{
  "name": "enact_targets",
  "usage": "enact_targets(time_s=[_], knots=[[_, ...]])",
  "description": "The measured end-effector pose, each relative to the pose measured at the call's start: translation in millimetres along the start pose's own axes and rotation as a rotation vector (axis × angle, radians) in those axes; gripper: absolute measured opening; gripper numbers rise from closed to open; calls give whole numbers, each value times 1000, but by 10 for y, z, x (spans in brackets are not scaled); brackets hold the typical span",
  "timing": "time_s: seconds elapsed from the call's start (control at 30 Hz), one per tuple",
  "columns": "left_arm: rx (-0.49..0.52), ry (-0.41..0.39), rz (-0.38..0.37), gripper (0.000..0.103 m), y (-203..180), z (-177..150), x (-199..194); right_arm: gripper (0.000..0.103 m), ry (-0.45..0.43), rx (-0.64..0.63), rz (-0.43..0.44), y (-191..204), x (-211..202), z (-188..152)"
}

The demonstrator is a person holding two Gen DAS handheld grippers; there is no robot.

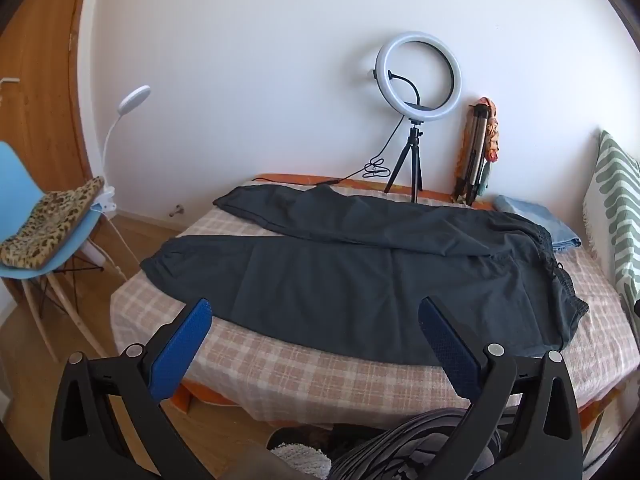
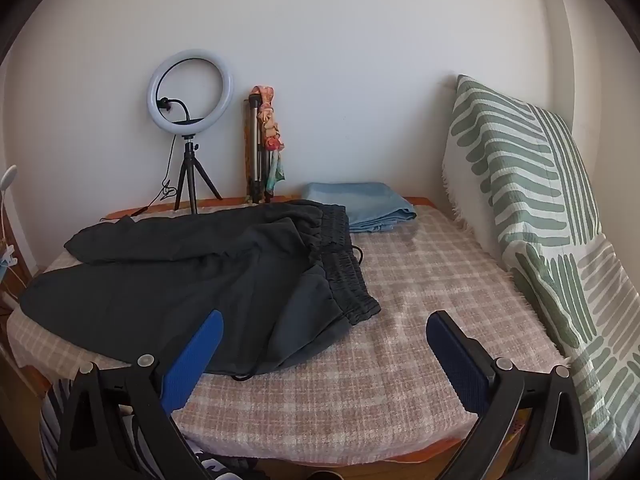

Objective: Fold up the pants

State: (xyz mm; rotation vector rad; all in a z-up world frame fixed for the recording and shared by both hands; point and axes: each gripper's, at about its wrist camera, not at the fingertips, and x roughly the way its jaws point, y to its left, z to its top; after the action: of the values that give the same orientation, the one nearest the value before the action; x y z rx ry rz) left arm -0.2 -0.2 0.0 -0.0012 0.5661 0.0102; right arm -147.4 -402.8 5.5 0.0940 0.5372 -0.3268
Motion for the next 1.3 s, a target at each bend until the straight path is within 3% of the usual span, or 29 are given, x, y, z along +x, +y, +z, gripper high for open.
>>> enact_targets(time_s=[0.3,1.3], knots=[[-42,2,-32,103,65,15,-12,103,-14,-19,-19,80,-8,8],[-19,-5,-44,103,-61,36,-78,103,-22,-2,1,14,-21,-9]])
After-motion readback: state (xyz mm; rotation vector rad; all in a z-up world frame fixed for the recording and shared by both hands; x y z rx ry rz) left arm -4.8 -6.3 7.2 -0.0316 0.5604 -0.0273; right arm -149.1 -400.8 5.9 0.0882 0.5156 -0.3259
